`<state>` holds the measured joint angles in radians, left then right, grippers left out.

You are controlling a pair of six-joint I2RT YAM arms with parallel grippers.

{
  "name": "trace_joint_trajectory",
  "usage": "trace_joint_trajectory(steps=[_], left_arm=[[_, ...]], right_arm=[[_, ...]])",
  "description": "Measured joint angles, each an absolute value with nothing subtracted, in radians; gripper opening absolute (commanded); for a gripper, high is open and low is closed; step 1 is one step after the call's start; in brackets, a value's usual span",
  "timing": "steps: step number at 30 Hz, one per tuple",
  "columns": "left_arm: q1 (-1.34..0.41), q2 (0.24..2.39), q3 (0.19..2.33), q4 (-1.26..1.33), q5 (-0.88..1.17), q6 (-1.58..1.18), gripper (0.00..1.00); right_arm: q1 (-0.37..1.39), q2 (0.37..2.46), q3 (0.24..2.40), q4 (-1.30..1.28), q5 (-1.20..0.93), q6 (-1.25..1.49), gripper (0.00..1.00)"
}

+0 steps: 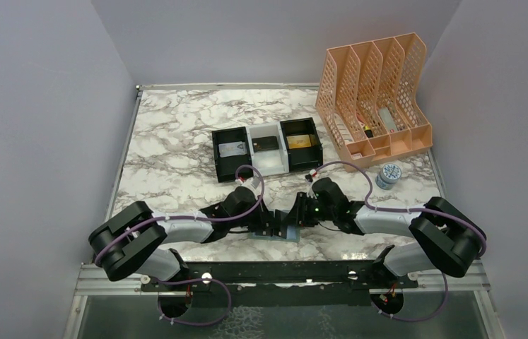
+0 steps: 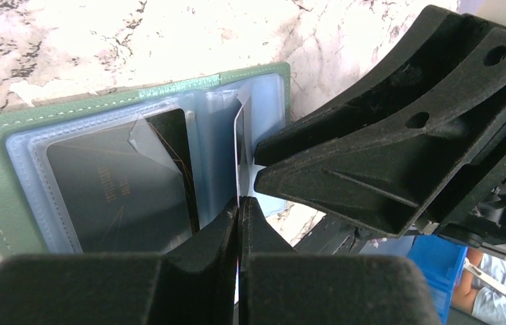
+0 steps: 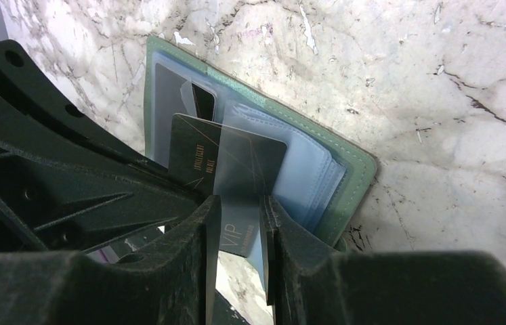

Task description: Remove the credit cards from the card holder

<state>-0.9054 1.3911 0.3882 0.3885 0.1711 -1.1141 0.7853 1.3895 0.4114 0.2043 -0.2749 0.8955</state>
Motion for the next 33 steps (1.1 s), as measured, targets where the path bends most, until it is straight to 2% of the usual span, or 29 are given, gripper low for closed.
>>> trace_joint_trajectory(steps=[6,17,22,24,25,29,33], left_arm=[[-0.905,1.351,0.380,0.350,0.155,-1.114,0.00],[-0.905,1.146,0.462,0.012,-0.014,-1.029,0.00],[-0.905,1.109,0.473,-0.069,-0.052,-1.001,0.00],[-0.905,1.089,0.473,-0.092,-0.064,-0.991,0.00],[-0.905,1.077,0.473,-0.099,-0.070,-0.985,0.00],[-0.895,1.030,0.473,-0.106,-0.078,-0.960,0.00],[-0.828,1.002,0.473,-0.102,-0.038,-0.929,0.00]], right_arm=[[0.785,1.377,0.413,0.198,-0.279,0.883,0.31],[0.785,1.308,0.443,0.186,-0.321,0.847,0.36],[0.785,1.262,0.443,0.183,-0.322,0.840,0.48],[0.785,1.236,0.443,0.180,-0.317,0.834,0.60],[0.785,1.221,0.443,0.178,-0.308,0.832,0.62],[0.774,1.160,0.443,0.167,-0.269,0.818,0.65],[0.688,1.128,0.440,0.165,-0.277,0.810,0.66]])
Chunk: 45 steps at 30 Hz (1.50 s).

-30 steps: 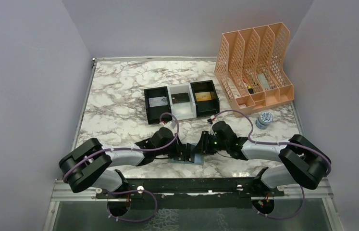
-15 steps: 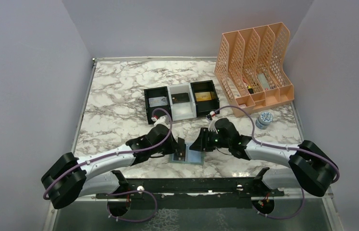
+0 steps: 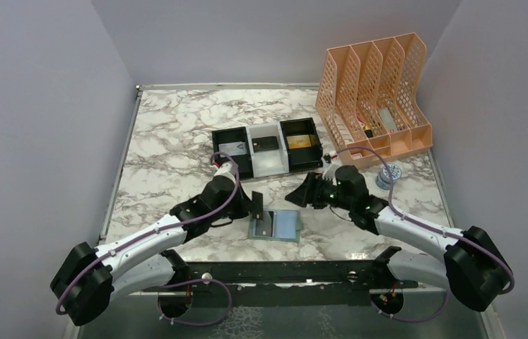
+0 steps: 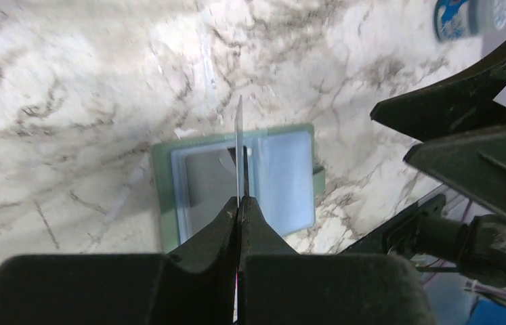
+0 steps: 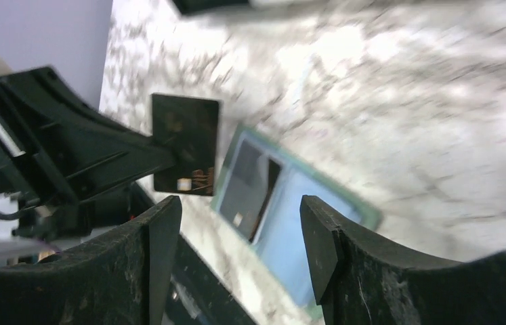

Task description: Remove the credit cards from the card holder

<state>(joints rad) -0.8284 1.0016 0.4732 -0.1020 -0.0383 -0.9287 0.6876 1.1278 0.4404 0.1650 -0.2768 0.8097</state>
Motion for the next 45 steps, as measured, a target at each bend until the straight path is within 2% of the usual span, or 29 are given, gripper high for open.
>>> trace_joint_trajectory(steps=[6,7,8,9,15,23,29,36,40,45], left_arm=[[-0.635,0.879,0.382,0.049,0.160,-0.923,0.00],[-0.619,0.860,0.360,0.084,0.186,-0.930,0.00],[-0.599,0.838,0.327,0.137,0.228,-0.941,0.00],[-0.589,0.827,0.305,0.173,0.257,-0.950,0.00],[-0.582,0.824,0.271,0.347,0.401,-0.979,0.00],[-0.583,0.886,0.270,0.545,0.521,-1.010,0.00],[-0.595,0.926,0.271,0.619,0.552,-1.029,0.00],[-0.637,0.978,0.273,0.713,0.559,-1.071,0.00],[-0.658,0.997,0.273,0.764,0.559,-1.092,0.00],[-0.675,1.027,0.275,0.817,0.558,-1.113,0.00]], right_arm=[[0.492,1.056,0.353,0.271,-0.375,0.818,0.66],[0.480,1.037,0.329,0.302,-0.393,0.822,0.67],[0.476,1.020,0.307,0.335,-0.412,0.827,0.74],[0.476,1.005,0.289,0.366,-0.429,0.834,0.76],[0.476,0.963,0.250,0.524,-0.533,0.860,0.75],[0.476,1.124,0.316,0.661,-0.765,0.925,0.60],[0.479,1.196,0.325,0.810,-0.856,1.023,0.59],[0.492,1.242,0.329,0.878,-0.869,1.087,0.51],[0.511,1.274,0.354,0.902,-0.870,1.111,0.43],[0.527,1.319,0.358,0.981,-0.870,1.155,0.28]])
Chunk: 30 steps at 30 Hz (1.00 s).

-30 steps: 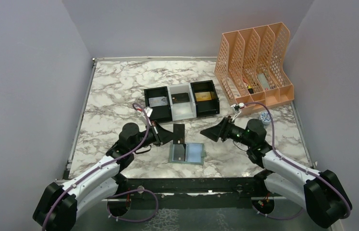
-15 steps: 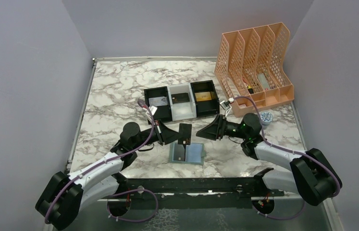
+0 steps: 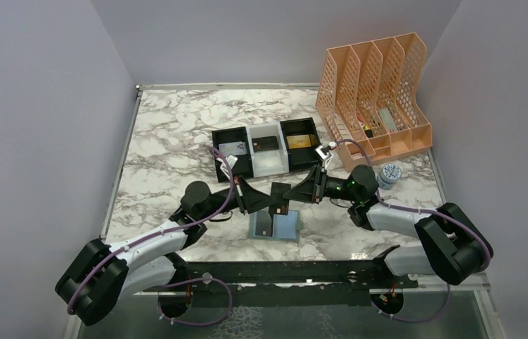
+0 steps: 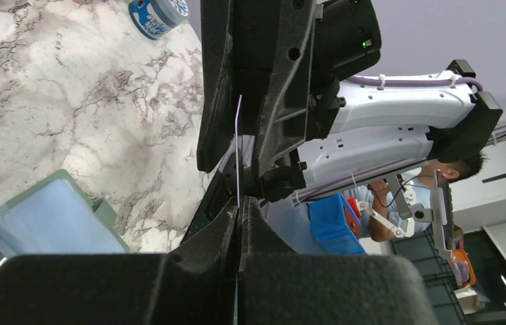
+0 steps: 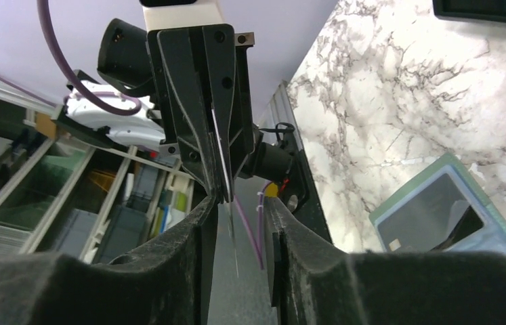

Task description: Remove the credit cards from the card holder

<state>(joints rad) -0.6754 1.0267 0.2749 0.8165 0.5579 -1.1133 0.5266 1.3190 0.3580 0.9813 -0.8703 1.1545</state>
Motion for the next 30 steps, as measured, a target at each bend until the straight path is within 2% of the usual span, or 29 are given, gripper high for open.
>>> trace_joint_trajectory(steps=[6,13,17,22,27,30], left_arm=[[-0.681,1.032,0.275,0.849,0.553,-1.128,0.00],[-0.683,1.032,0.274,0.875,0.543,-1.142,0.00],[-0.701,1.031,0.265,0.892,0.513,-1.157,0.00],[-0.716,1.029,0.240,0.912,0.482,-1.166,0.02],[-0.722,1.004,0.214,0.912,0.453,-1.166,0.34],[-0.721,0.983,0.205,0.892,0.434,-1.155,0.59]], right_arm=[[0.537,1.353,0.358,1.061,-0.878,1.202,0.14],[0.541,1.366,0.356,1.133,-0.881,1.243,0.13],[0.549,1.384,0.356,1.164,-0.887,1.266,0.02],[0.551,1.391,0.354,1.178,-0.891,1.279,0.01],[0.556,1.385,0.352,1.151,-0.887,1.261,0.01],[0.556,1.360,0.352,1.108,-0.876,1.235,0.01]])
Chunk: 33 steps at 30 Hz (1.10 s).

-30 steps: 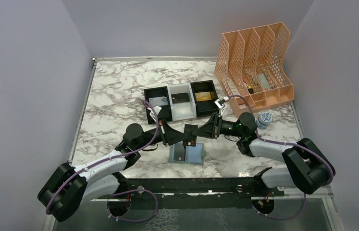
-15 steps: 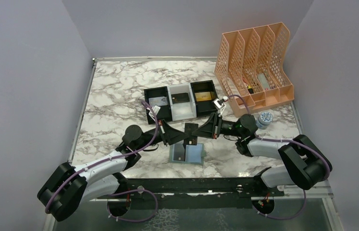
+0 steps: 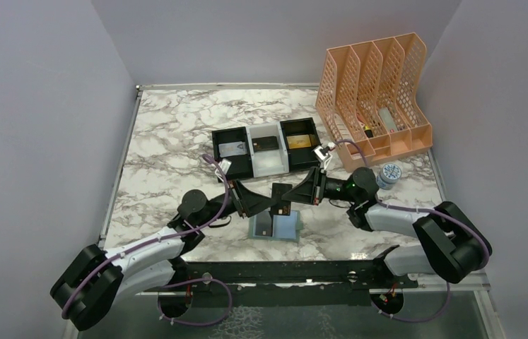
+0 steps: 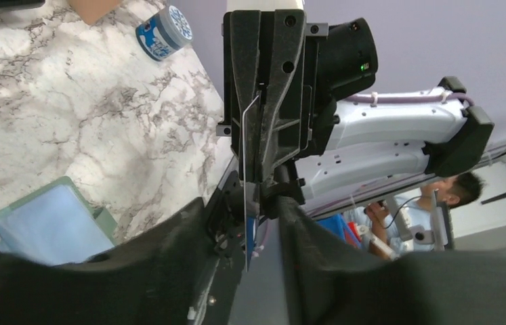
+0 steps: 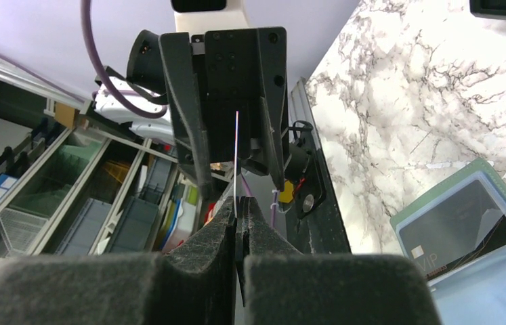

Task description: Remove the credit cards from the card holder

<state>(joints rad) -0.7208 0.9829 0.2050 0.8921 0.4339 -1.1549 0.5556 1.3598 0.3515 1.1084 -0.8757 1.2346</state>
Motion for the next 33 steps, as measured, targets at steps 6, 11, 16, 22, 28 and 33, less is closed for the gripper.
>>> trace_joint_trajectory(steps=[6,11,16,22,28,33], left_arm=[[-0.721,0.915,0.215,0.757,0.404,-1.090,0.99],[-0.721,0.850,0.308,0.503,0.345,-0.980,0.99],[-0.721,0.823,0.488,0.152,0.191,-0.807,0.99],[-0.719,0.826,0.645,-0.155,-0.029,-0.645,0.99],[-0.695,0.890,0.764,-0.375,-0.215,-0.529,0.99],[-0.539,0.987,0.843,-0.487,-0.254,-0.445,0.99]], right_arm=[[0.556,1.286,0.352,0.984,-0.833,1.159,0.01],[0.556,1.168,0.355,0.799,-0.753,1.052,0.01],[0.556,1.055,0.385,0.595,-0.646,0.918,0.01],[0.556,0.980,0.459,0.432,-0.542,0.745,0.01],[0.556,0.994,0.544,0.327,-0.513,0.600,0.01],[0.564,1.007,0.604,0.271,-0.481,0.484,0.01]])
